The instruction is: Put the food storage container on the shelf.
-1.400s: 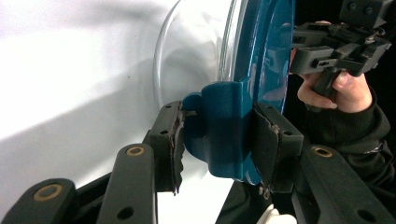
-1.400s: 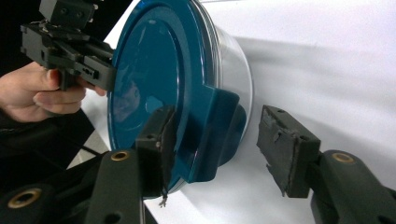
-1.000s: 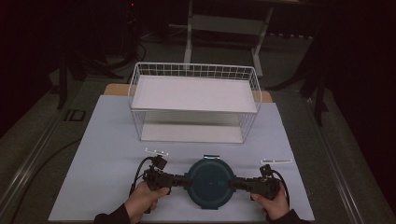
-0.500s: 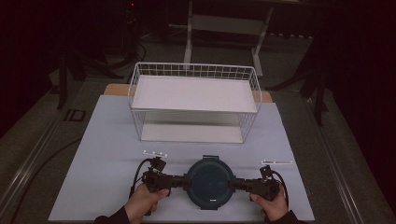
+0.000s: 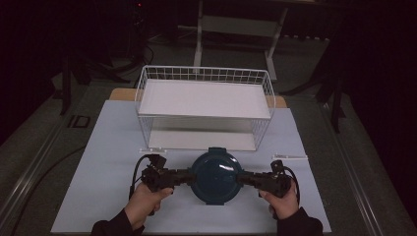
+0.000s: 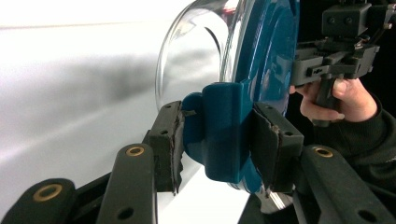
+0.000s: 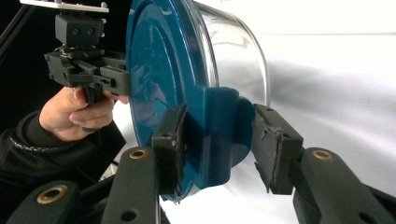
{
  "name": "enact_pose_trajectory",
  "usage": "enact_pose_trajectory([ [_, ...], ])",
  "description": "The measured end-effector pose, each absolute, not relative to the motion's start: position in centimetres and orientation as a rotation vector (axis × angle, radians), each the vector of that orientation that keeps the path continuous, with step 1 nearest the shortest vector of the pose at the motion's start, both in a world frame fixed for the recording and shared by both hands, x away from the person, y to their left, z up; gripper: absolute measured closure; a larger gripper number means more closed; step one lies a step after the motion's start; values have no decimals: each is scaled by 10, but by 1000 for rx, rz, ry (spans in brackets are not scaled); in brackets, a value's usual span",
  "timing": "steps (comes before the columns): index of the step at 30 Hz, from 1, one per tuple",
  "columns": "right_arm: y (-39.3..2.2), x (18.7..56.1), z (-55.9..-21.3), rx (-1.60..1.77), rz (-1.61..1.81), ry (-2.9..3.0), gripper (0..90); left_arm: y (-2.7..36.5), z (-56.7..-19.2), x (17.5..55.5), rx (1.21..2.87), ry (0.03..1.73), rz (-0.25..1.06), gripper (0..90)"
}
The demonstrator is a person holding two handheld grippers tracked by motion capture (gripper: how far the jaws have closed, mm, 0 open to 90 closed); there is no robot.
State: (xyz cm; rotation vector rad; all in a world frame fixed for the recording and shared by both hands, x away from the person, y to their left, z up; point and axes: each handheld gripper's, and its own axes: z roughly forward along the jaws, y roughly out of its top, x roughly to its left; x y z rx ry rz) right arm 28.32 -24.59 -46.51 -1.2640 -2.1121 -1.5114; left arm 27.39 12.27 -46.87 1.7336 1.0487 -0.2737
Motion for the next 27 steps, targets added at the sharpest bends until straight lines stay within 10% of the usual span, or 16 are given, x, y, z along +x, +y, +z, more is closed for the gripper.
enact_pose_trajectory([
  [27, -226, 369, -480, -1289, -1607, -2152, 566, 136, -494, 358, 1663, 1055, -160, 557],
])
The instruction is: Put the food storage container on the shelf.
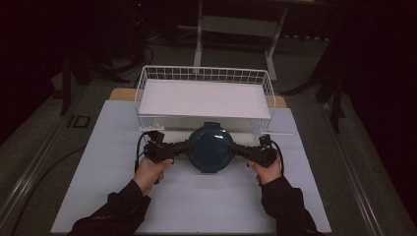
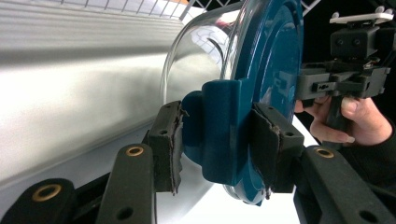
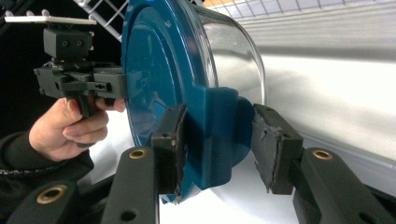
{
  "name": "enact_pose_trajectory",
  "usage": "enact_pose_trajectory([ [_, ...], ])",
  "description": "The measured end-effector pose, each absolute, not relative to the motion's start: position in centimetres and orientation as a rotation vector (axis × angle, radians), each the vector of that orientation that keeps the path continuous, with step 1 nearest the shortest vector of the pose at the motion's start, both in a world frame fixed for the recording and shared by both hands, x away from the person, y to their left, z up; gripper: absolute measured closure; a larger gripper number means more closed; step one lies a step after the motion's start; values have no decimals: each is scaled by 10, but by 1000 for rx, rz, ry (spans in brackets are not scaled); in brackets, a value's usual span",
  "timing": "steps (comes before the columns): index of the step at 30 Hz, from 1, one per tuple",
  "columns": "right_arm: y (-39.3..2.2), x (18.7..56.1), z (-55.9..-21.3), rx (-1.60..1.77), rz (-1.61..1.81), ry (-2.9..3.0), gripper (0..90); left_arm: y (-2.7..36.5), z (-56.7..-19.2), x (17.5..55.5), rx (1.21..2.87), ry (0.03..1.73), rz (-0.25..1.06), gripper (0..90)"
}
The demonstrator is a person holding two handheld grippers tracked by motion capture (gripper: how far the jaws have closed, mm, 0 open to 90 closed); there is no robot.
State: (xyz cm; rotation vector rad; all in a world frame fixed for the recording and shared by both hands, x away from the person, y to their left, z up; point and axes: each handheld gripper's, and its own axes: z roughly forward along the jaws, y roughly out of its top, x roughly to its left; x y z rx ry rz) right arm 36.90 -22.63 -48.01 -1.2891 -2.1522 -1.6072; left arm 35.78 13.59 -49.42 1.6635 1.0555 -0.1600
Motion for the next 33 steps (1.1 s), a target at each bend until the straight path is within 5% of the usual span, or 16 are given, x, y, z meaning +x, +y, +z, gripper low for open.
enact_pose_trajectory([
  [27, -224, 393, -498, -1449, -1568, -2257, 579, 126, -520, 394, 1606, 1141, -184, 535],
  [33, -226, 394, -503, -1465, -1584, -2202, 525, 126, -526, 392, 1567, 1125, -163, 497],
])
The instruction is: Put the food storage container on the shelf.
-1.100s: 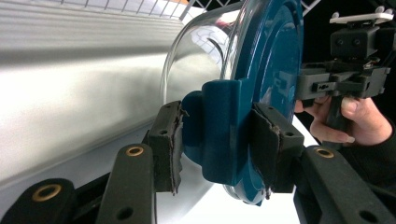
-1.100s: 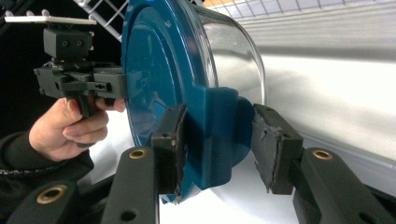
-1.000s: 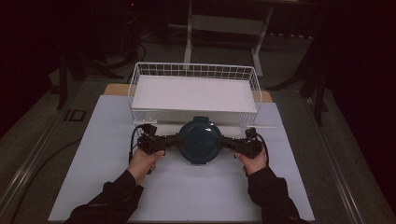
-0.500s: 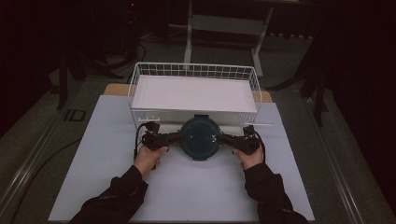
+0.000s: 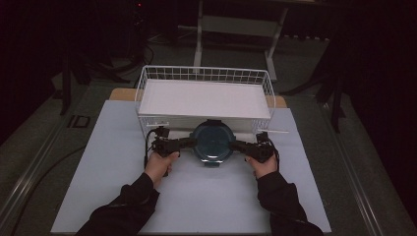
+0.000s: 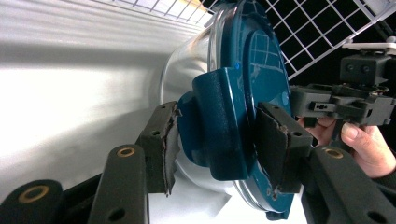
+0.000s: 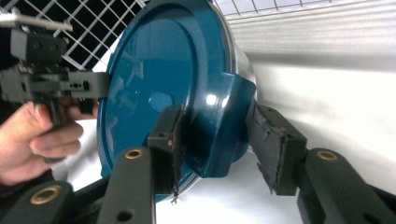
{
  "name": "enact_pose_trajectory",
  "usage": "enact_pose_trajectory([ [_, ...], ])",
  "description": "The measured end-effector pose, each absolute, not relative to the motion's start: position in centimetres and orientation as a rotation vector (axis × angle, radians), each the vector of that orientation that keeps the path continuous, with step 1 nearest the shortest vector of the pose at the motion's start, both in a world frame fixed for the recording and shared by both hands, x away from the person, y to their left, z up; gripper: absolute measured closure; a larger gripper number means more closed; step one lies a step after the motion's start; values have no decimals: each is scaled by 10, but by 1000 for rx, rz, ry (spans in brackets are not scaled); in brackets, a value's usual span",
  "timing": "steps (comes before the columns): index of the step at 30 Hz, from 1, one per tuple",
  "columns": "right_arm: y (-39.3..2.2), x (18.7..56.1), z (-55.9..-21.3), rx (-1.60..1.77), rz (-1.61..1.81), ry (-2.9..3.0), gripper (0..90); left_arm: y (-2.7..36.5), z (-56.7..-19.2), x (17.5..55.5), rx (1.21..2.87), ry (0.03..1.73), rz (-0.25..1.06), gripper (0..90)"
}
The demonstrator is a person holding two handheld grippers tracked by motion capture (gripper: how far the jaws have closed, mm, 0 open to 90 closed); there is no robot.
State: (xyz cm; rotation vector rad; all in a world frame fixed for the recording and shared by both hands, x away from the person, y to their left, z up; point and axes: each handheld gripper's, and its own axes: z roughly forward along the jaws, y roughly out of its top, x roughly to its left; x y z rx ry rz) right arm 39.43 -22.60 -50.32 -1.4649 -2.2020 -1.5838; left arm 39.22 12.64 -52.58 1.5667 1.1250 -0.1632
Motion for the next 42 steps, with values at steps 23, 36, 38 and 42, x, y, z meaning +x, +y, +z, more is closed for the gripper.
enact_pose_trajectory([
  [23, -212, 389, -486, -1553, -1650, -2381, 450, 123, -510, 384, 1618, 1079, -3, 257],
  [36, -206, 353, -469, -1427, -1656, -2452, 441, 118, -490, 340, 1731, 911, 50, 0],
  [38, -202, 347, -467, -1383, -1656, -2462, 502, 120, -488, 333, 1745, 901, 53, 0],
  [42, -193, 334, -466, -1309, -1623, -2495, 589, 123, -484, 320, 1756, 883, 58, 0],
])
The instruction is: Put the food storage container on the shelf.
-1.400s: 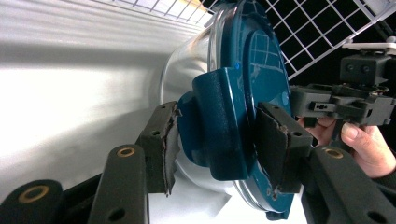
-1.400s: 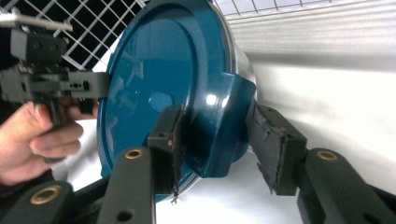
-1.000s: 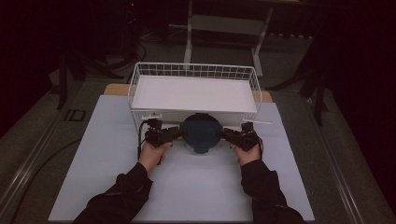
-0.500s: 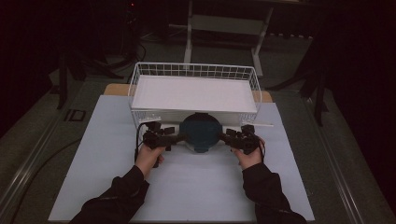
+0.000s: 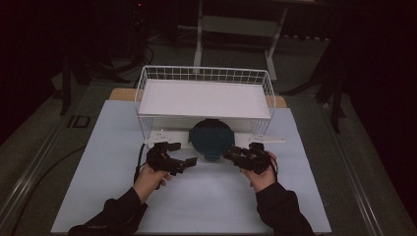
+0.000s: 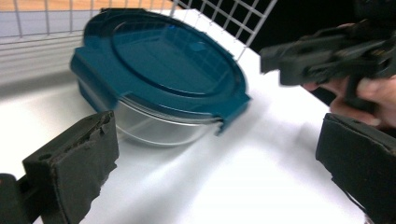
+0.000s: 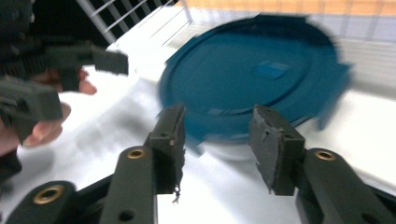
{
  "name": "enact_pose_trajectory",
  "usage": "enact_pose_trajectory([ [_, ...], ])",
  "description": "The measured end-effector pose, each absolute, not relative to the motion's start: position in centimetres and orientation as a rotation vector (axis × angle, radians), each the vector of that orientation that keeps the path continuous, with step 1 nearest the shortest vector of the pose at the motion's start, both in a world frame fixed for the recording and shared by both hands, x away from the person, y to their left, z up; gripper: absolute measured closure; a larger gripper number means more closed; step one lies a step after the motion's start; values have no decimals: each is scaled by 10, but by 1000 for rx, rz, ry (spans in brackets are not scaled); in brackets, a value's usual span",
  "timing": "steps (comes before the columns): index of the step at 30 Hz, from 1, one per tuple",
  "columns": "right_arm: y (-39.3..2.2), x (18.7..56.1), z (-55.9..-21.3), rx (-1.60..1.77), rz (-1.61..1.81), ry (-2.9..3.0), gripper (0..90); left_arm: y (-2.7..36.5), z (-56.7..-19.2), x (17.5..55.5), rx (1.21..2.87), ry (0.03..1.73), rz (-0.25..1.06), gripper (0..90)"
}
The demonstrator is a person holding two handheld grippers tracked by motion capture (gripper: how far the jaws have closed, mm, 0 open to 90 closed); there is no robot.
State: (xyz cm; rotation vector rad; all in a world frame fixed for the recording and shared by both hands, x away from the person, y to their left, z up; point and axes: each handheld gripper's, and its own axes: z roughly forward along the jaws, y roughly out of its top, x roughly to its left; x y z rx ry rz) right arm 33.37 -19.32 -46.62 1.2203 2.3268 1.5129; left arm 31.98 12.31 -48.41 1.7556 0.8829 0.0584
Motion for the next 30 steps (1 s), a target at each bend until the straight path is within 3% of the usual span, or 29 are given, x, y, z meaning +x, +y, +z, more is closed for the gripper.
enact_pose_trajectory([
  [8, -179, 325, -478, 1204, 1476, 2439, 898, 127, -480, 293, 1765, 828, 77, 0],
  [30, -155, 348, -495, 1213, 1386, 2463, 900, 127, -487, 280, 1756, 803, 98, 0],
])
